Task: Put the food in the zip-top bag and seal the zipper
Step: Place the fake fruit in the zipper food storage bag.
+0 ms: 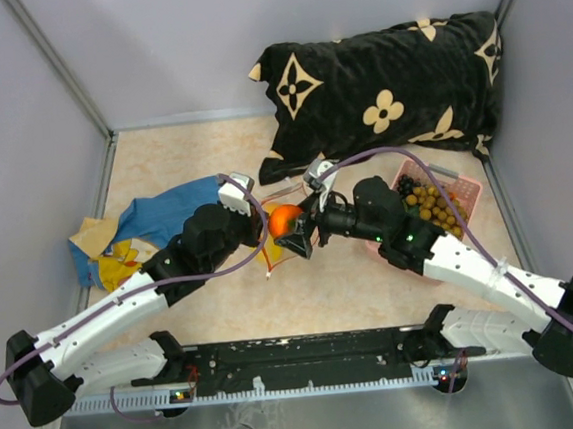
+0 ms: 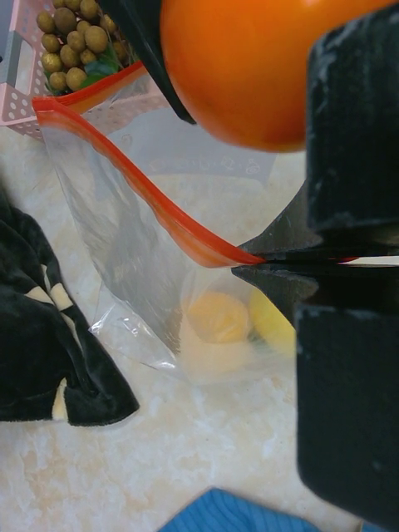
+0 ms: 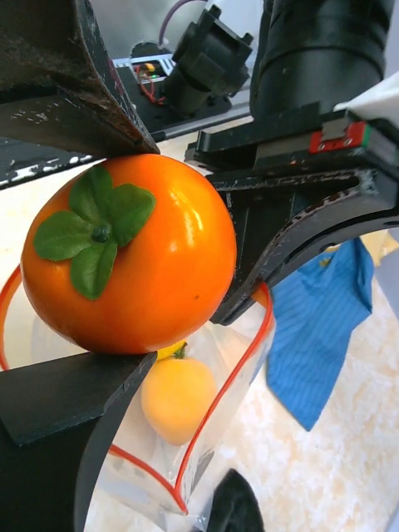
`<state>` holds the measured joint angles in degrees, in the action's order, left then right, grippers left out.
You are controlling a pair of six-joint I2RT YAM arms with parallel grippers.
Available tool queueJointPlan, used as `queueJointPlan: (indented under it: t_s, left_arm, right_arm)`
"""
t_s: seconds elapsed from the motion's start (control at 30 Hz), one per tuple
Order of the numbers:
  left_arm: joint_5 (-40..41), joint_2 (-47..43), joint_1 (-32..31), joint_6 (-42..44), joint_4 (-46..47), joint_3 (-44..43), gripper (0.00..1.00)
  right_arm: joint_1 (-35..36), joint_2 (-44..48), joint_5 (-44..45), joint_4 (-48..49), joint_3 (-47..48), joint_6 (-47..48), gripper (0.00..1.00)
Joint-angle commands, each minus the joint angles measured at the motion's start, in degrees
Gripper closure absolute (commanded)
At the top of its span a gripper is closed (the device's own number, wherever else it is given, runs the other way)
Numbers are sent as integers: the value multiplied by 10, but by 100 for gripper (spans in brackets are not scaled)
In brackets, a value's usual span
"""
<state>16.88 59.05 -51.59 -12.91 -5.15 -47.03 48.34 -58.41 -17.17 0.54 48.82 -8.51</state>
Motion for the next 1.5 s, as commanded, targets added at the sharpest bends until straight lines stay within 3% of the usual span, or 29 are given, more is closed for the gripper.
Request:
queueJointPlan:
  t_s: [0.0,0.3,0.67,0.83,1.13,1.47]
  left_arm:
    - [-13,-17,4,-5,16,-13,100]
    - [-28,-23,3,-5,16,-12,100]
    - [-53,-23,3,-4,18,-13,100]
    - [-75,-17,3,-23,7,-26,100]
    - [-121,5,3,-103,-29,-62,100]
    - [-81,26,3,-180,-57,-70,100]
  right_arm:
    - [7,-23,-19,40,29,17,36]
    - [7,-49,104,55,5,39,32]
    - [7,-81,195,80,0,43,16]
    - [7,-93,233,94,-5,38,14]
    - [7,-116,232,135,2,14,10]
    - [7,-104,218,83,18,13,4]
